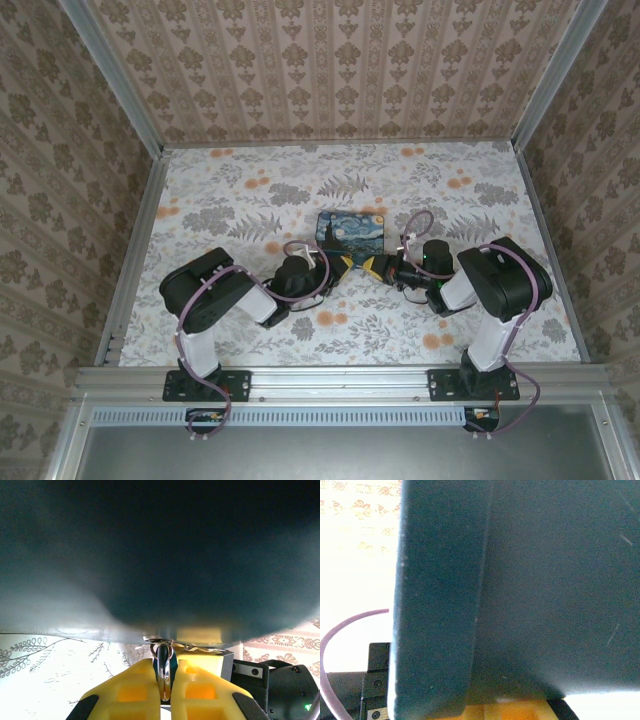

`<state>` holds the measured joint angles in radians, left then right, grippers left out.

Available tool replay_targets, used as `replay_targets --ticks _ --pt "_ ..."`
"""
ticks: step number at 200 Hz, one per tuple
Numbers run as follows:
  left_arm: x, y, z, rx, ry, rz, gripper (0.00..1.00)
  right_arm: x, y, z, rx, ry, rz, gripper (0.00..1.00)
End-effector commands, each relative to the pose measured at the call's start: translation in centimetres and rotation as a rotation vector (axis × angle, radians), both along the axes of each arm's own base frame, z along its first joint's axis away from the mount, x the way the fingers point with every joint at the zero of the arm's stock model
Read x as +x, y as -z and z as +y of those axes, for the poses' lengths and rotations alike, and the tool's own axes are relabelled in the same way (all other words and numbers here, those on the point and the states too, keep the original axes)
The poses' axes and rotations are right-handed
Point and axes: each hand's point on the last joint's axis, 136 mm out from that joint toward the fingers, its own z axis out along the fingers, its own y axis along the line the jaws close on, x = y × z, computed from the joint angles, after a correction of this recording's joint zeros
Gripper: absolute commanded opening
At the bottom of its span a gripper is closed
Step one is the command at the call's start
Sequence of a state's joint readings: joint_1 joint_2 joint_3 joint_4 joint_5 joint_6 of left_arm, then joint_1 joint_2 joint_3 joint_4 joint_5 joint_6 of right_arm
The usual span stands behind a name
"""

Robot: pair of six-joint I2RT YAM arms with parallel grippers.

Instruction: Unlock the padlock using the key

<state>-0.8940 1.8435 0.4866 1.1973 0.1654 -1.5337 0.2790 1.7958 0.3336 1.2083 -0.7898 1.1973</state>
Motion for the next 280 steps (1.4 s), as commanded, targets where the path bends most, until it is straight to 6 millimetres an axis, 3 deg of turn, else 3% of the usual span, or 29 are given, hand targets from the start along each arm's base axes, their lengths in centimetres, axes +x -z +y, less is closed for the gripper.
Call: replay_targets --ticks 1,46,88,111,150,162,172,185,211,257,280 --pt "-3.5 -6.1 -3.2 -0.172 0.203 -0.091 0.00 2.0 -3.2 0.8 0.069 0.026 -0.079 0.00" --pt "-3.4 -5.9 -3.4 -0.169 0.197 -0.089 0.00 1.7 -4.2 2.1 0.127 -0.002 -0.013 0.00" --pt "-3.2 -5.9 -3.5 -0.168 0.189 -0.093 0.00 1.4 -3.2 2.2 0.066 -0.005 0.010 0.00" --pt "-3.1 -5.4 -3.9 -0.162 0.190 -0.086 0.00 1.4 -4.7 3.3 0.120 -0.020 -0.010 0.00" --pt "-3.1 -4.7 -4.6 -0.151 0.197 -0.079 0.00 0.7 -4.8 5.4 0.084 -0.057 -0.019 0.00" --pt "-3.2 -4.2 -4.7 -0.145 0.197 -0.071 0.00 0.7 -4.1 5.6 0.045 -0.049 -0.010 0.00" --pt "-3.2 -4.1 -4.8 -0.143 0.197 -0.067 0.00 0.8 -2.3 4.6 -0.045 0.004 0.026 0.00" --pt "-3.3 -3.9 -4.9 -0.140 0.197 -0.066 0.00 0.6 -1.5 4.0 -0.113 0.022 0.015 0.00" --pt "-3.2 -3.8 -5.2 -0.138 0.198 -0.070 0.00 0.8 -4.5 5.6 0.091 -0.032 -0.037 0.00" --pt "-2.7 -3.7 -5.2 -0.131 0.178 -0.079 0.00 1.5 -3.4 5.6 0.118 0.001 0.002 0.00" --pt "-2.1 -2.6 -4.5 -0.099 0.143 -0.080 0.00 1.6 -3.6 5.4 0.108 0.008 -0.004 0.00"
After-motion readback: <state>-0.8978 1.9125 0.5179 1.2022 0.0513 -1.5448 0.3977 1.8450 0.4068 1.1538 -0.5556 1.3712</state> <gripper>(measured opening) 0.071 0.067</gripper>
